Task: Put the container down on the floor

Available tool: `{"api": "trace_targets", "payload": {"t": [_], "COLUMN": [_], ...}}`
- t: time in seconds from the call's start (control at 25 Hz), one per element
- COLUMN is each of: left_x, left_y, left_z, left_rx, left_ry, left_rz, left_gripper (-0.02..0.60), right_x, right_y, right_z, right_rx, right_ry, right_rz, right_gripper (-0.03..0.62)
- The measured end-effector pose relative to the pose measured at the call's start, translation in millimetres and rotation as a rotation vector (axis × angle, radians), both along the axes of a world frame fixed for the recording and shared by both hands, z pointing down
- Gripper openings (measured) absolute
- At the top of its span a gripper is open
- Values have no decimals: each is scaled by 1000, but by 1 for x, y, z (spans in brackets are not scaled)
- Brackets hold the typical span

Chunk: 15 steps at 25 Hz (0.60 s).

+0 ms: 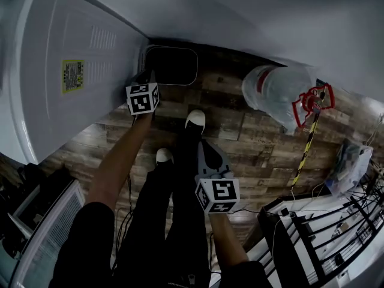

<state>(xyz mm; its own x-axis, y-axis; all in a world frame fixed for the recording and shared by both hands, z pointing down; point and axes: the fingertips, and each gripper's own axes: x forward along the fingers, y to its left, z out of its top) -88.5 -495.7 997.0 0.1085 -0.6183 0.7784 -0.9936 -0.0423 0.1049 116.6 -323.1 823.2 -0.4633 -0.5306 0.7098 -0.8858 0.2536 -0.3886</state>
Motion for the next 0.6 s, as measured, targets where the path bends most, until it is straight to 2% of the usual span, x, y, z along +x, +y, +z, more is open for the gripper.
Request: {"api": "trace_targets", "payload": {"t": [0.16,0.28,0.6], "left_x": [4,2,28], "left_y": [8,22,84], "left_z": [-35,-65,-167], "left_rx": [27,30,60], "left_ry": [18,36,64], "left_rz": [21,6,52], "left_gripper": [15,14,14], "right_x": [-5,-11,-28], "right_y": [4,1,-6], "right_z": [-20,-35,-107], "right_rx": [9,16,86], "right_ry": [18,40,16], "right_rz": [1,2,26], "right_gripper": [11,11,11]}}
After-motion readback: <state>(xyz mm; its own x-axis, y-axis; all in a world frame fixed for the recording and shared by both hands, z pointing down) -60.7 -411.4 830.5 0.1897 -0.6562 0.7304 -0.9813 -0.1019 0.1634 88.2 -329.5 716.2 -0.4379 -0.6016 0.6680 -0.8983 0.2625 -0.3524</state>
